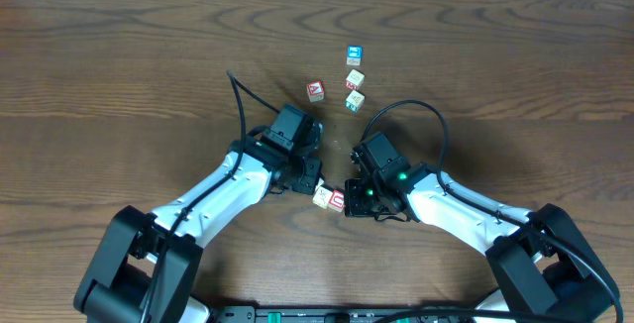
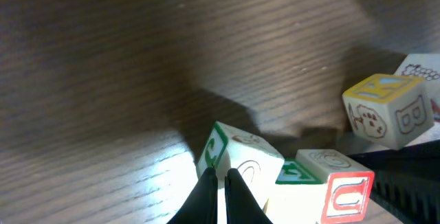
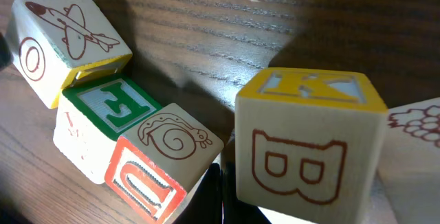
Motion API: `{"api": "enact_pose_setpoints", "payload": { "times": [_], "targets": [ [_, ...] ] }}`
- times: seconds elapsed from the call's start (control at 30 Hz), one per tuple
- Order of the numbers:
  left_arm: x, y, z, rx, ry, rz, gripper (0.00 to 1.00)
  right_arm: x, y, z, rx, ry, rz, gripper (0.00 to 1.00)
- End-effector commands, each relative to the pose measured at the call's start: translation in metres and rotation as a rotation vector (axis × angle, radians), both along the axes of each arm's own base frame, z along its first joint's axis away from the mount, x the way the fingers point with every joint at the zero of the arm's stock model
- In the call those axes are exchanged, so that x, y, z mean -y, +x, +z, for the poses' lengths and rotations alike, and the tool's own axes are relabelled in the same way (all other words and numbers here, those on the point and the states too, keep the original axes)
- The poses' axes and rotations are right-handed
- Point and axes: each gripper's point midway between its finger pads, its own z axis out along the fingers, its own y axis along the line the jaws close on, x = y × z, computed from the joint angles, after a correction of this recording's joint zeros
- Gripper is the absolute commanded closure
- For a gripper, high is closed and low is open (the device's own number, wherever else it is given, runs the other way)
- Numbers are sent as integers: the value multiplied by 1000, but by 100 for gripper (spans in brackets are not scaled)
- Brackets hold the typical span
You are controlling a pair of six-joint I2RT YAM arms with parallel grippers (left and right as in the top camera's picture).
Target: Lift 5 blocks
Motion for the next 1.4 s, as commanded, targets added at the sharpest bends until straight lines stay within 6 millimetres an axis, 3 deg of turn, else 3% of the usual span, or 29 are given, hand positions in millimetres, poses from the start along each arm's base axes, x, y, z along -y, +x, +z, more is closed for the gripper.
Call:
{"api": "enact_pose_setpoints", "payload": {
  "times": [0.0,0.23,0.47,0.6,1.03,1.37],
  "targets": [
    [2,-16,-12,-41,12,-41,93,-4,-5,-3,-19,2,4,99],
    [0,-17,-14,-40,16,-40,93,-3,-6,-3,-23,-1,4,99],
    [10,1,-1,17,-21,-30,93,-2,-7,-4,-31,-7,5,99],
    [4,18,6,81,28,-1,92,-2,-7,-4,-31,-8,5,99],
    [0,28,22,129,12,42,91,-1,-9,-5,-36,-12,5,99],
    [-18,37,10,121,63,90,92,0,-10,-5,-43,-17,5,99]
  ]
}}
